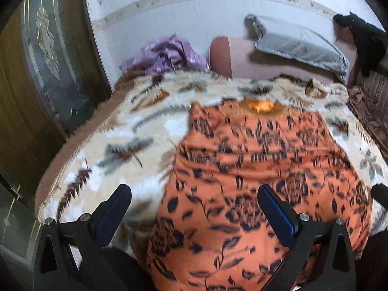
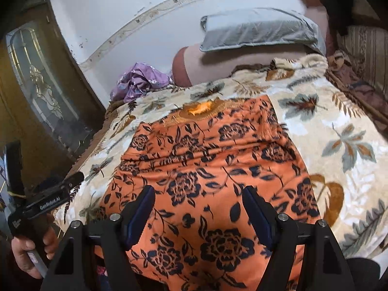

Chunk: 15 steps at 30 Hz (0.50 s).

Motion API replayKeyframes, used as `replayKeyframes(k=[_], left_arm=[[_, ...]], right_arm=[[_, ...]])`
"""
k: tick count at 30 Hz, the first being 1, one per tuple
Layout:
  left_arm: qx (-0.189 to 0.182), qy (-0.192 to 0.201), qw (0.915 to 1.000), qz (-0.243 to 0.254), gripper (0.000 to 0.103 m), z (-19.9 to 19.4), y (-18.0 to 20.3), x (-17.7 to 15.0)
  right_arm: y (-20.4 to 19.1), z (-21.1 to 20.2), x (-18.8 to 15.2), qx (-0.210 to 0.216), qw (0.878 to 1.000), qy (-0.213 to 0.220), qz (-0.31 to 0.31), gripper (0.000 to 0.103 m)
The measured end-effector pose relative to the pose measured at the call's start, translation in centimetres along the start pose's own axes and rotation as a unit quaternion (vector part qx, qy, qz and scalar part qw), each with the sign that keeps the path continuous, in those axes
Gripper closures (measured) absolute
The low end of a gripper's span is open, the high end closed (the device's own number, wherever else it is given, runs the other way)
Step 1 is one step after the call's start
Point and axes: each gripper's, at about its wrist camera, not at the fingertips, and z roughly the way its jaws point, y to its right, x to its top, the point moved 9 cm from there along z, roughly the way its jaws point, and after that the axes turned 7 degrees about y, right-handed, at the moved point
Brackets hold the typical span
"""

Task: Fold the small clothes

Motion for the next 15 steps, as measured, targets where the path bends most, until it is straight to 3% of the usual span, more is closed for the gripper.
replayKeyframes(k=[6,12,15], left_arm=[[0.011,-0.050,0.9986,0.010,0.000,1.6,-0.8,-4.5],[0.029,-0.061,0.9976,0.012,0.000,2.5,-2.1,-5.5],[0.027,-0.093,0.9953,0.012,0.000,3.8,-2.7,-6.7]], right_arm=[[3.6,0.7,-2.9,-0.035,0.998,-0.040,0.034,0.026],[5.0,1.3,-4.3,-0.042,0.996,-0.057,0.050,0.025],[5.4,1.3,-4.3,-0.054,0.996,-0.061,0.036,0.026]])
